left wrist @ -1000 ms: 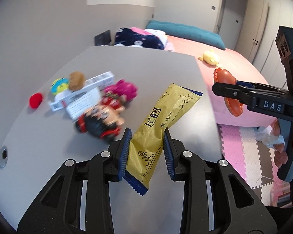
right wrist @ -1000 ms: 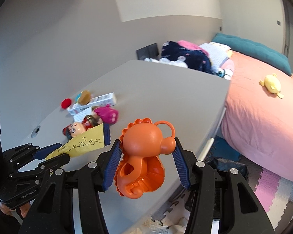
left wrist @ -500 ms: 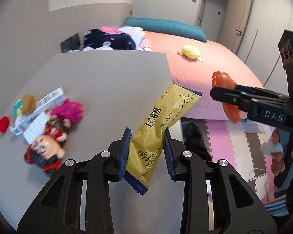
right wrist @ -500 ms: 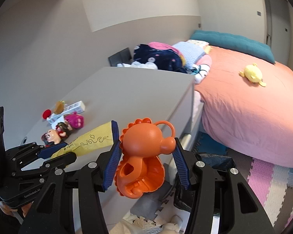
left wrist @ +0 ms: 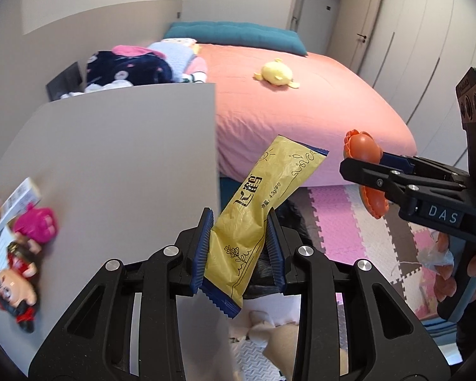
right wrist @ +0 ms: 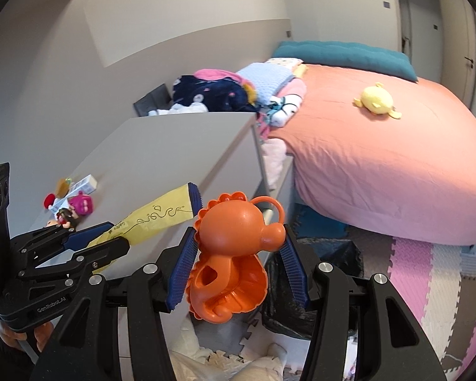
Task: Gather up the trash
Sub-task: 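Carry the wrapper and orange toy with both tools over the black trash bag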
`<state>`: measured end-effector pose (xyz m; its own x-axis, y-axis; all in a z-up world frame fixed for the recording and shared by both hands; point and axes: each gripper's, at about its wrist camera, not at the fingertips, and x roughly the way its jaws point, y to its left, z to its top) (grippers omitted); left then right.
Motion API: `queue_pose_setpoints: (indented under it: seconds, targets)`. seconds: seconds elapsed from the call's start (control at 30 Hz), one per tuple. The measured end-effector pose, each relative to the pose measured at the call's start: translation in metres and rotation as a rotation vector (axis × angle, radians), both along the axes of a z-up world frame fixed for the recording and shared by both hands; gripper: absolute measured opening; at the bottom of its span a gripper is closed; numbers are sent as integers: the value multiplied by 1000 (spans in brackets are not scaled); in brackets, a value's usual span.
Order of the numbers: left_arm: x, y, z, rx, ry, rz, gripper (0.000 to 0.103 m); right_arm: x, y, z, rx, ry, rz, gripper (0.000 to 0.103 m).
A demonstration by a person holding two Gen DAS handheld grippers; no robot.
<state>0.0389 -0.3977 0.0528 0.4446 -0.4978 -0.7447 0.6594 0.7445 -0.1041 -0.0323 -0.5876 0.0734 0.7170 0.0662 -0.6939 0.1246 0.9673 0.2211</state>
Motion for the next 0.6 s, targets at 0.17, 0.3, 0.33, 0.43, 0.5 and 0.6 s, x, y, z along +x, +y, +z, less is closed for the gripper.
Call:
queue_pose_setpoints:
  seconds: [0.17, 0.3, 0.33, 0.43, 0.5, 0.6]
  targets:
    - [4, -32, -2, 6, 8, -35, 33, -5, -23, -5, 9, 9, -49, 54]
    - [7, -54, -4, 11, 17, -63, 34, -10, -43, -10, 13, 16, -87, 54]
    - [8, -57, -5, 12, 20, -69, 34, -11, -47, -11, 14, 18, -95, 54]
    - [8, -72, -7, 17, 34, -86, 34, -14, -60, -14, 15, 25, -120, 54]
    - [11, -81, -10, 19, 40, -94, 34, -15, -69, -17, 15, 30, -138, 54]
    - [14, -98, -15, 19, 43, -101, 34, -17, -84, -22, 20, 37, -168, 54]
